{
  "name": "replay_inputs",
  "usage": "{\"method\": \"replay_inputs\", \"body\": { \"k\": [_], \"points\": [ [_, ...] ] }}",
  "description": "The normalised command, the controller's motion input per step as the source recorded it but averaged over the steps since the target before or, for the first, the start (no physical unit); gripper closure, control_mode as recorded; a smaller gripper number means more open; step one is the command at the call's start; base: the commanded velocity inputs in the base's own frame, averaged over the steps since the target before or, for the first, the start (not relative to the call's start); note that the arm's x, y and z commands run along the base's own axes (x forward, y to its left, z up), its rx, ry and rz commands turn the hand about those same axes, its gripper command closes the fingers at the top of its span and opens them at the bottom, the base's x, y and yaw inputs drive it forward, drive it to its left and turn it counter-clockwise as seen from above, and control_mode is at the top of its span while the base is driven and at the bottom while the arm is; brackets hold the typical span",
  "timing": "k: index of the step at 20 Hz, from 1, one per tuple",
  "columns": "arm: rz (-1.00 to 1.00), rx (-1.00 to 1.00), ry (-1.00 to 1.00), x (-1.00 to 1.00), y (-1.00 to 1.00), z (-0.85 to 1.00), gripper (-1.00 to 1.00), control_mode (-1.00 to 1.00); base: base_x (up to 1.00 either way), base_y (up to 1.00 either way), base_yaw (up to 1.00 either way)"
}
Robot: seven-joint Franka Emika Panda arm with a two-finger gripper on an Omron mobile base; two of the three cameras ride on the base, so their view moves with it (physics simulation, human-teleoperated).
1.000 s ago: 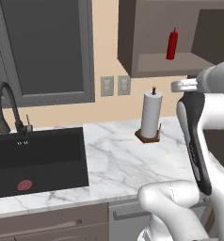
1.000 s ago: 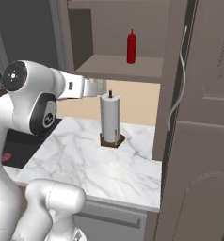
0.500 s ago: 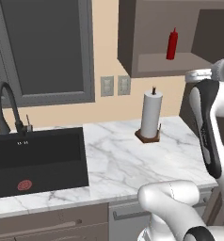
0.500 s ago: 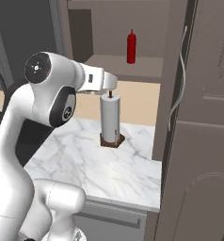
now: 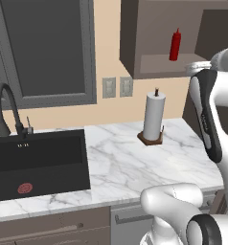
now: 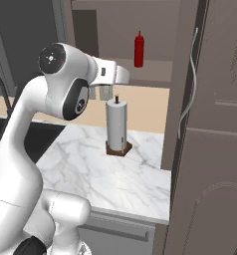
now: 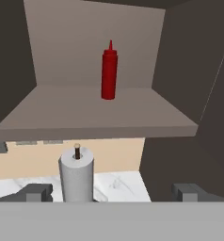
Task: Take 2 condiments from the cabinet and move them on the counter near the stove.Make sure the condiments are lined up with each other, next to each other.
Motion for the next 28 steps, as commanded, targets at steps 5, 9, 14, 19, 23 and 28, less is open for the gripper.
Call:
{"method": "replay_inputs", "body": {
  "k": [5, 9, 14, 19, 23, 28],
  "points": [
    [0.00, 0.00, 0.00, 0.40, 0.00, 0.01, -1.00, -1.00, 0.00, 0.00, 0.00],
    [0.00, 0.00, 0.00, 0.39, 0.00, 0.00, -1.00, -1.00, 0.00, 0.00, 0.00],
    [0.00, 0.00, 0.00, 0.41, 0.00, 0.00, -1.00, -1.00, 0.00, 0.00, 0.00],
    [0.00, 0.00, 0.00, 0.46, 0.00, 0.00, -1.00, -1.00, 0.00, 0.00, 0.00],
    [0.00, 0.00, 0.00, 0.44, -0.04, 0.00, -1.00, -1.00, 0.00, 0.00, 0.00],
    [0.00, 0.00, 0.01, 0.42, -0.15, 0.02, -1.00, -1.00, 0.00, 0.00, 0.00]
  ]
}}
